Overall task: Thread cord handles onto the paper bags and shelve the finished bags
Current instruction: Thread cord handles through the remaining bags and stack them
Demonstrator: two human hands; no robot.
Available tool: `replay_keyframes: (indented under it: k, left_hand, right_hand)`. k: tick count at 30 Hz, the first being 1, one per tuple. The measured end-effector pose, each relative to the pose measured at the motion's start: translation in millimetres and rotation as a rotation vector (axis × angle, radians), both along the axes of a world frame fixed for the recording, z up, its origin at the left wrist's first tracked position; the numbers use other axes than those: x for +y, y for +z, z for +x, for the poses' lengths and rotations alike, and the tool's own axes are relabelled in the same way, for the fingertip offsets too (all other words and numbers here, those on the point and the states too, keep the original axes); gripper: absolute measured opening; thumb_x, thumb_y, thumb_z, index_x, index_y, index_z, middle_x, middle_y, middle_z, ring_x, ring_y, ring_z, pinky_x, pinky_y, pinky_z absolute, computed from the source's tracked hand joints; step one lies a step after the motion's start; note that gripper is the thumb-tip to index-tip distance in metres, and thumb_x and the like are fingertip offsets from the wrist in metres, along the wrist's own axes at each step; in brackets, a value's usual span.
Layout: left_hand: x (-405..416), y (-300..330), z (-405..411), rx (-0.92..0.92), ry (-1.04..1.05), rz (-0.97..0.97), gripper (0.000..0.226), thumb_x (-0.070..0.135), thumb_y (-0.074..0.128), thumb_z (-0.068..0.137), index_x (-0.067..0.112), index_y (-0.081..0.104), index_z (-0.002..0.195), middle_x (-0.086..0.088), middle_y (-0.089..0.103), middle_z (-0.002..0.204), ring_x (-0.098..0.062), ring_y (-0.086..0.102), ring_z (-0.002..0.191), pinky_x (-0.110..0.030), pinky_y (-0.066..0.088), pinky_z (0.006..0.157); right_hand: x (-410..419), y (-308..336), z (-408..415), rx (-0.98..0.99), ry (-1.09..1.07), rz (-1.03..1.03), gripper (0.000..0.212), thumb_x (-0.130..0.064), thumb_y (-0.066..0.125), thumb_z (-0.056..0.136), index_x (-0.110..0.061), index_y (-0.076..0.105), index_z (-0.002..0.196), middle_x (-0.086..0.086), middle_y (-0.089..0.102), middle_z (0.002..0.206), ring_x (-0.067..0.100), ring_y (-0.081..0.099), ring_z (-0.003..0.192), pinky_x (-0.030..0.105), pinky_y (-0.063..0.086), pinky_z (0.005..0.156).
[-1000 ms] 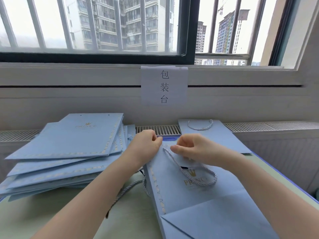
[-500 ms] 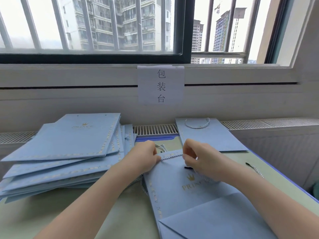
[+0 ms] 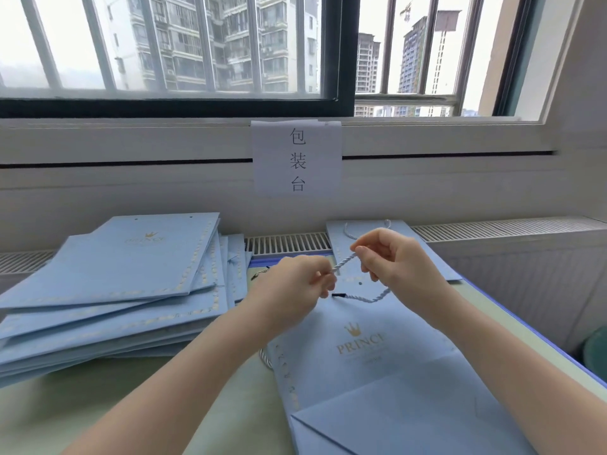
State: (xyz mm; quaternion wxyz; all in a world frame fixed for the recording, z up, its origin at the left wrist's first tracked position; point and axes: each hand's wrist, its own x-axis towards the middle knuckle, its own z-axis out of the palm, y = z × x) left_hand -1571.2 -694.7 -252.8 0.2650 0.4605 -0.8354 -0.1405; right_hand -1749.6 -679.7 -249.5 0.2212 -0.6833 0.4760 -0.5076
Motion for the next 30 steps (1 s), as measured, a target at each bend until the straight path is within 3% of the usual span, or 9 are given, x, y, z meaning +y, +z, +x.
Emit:
replay_keyframes:
  k: [5,8,11,14,16,19,22,26,30]
  left_hand:
    - [-8,-3,5,0.281,0.091,0.008,0.031,0.014,0.045,0.097,0.019,0.052,0.068,0.004,0.066,0.070,-0.017,0.063,0.073,-0.040,0.052,0.075]
    - [-11,-3,8,0.458,0.143,0.044,0.028,0.011,0.043,0.098,0.014,0.051,0.072,-0.004,0.065,0.071,-0.019,0.062,0.064,-0.030,0.047,0.062]
    - [-12,-2,10,0.578,0.175,0.058,0.023,0.010,0.044,0.099,0.011,0.053,0.078,-0.008,0.064,0.076,-0.016,0.060,0.058,-0.026,0.044,0.059]
    - [-12,0,10,0.606,0.184,0.026,0.019,0.009,0.046,0.097,0.013,0.052,0.080,-0.006,0.062,0.075,-0.014,0.061,0.056,-0.032,0.048,0.064]
    - [-11,1,9,0.585,0.160,0.008,0.020,0.009,0.048,0.097,0.016,0.051,0.078,-0.004,0.059,0.070,-0.011,0.059,0.054,-0.027,0.049,0.063]
    - [-10,1,9,0.528,0.151,-0.010,0.022,0.012,0.051,0.096,0.019,0.052,0.075,0.000,0.052,0.062,-0.014,0.054,0.055,-0.021,0.043,0.056]
    - [-11,1,10,0.531,0.188,-0.020,0.022,0.012,0.053,0.095,0.020,0.054,0.074,-0.002,0.050,0.060,-0.017,0.051,0.057,-0.024,0.040,0.057]
    - [-12,3,12,0.554,0.204,0.003,0.020,0.015,0.052,0.095,0.011,0.060,0.077,-0.002,0.052,0.058,-0.013,0.051,0.048,-0.026,0.043,0.056]
    - [-13,-3,10,0.445,0.159,0.143,0.035,0.025,0.048,0.098,0.009,0.062,0.070,0.010,0.048,0.040,-0.007,0.044,0.041,-0.026,0.040,0.052]
  right_hand:
    - [-7,-10,-14,0.277,-0.120,0.082,0.010,-0.016,0.058,0.091,-0.019,0.067,0.091,-0.004,0.064,0.080,0.007,0.055,0.072,0.010,0.039,0.063]
    - [-7,-16,-20,0.534,-0.123,0.174,0.009,-0.020,0.059,0.090,-0.028,0.062,0.086,-0.014,0.054,0.079,0.000,0.048,0.070,0.008,0.036,0.060]
    - [-6,-18,-20,0.700,-0.101,0.232,0.004,-0.027,0.058,0.090,-0.027,0.059,0.087,-0.017,0.053,0.083,-0.004,0.046,0.071,0.010,0.034,0.060]
    - [-7,-17,-20,0.669,-0.194,0.194,0.008,-0.025,0.049,0.096,-0.020,0.052,0.091,-0.010,0.056,0.087,0.009,0.051,0.077,0.022,0.038,0.064]
    - [-8,-15,-20,0.578,-0.282,0.138,0.009,-0.022,0.044,0.097,-0.016,0.048,0.093,-0.001,0.059,0.087,0.019,0.052,0.076,0.032,0.039,0.063]
    - [-10,-11,-24,0.480,-0.378,0.067,0.011,-0.016,0.044,0.097,-0.010,0.052,0.092,0.004,0.061,0.084,0.024,0.054,0.078,0.034,0.041,0.067]
    - [-11,-12,-27,0.548,-0.474,0.005,0.020,-0.016,0.046,0.097,-0.002,0.060,0.092,0.007,0.053,0.088,0.028,0.052,0.084,0.032,0.030,0.066]
    - [-9,-12,-30,0.570,-0.526,0.007,0.028,-0.025,0.046,0.098,-0.007,0.065,0.087,0.003,0.051,0.078,0.021,0.051,0.068,0.032,0.031,0.058]
    - [-10,-8,-28,0.177,-0.329,0.066,0.023,-0.008,0.048,0.095,-0.009,0.064,0.079,0.008,0.062,0.067,0.018,0.056,0.058,0.024,0.045,0.056]
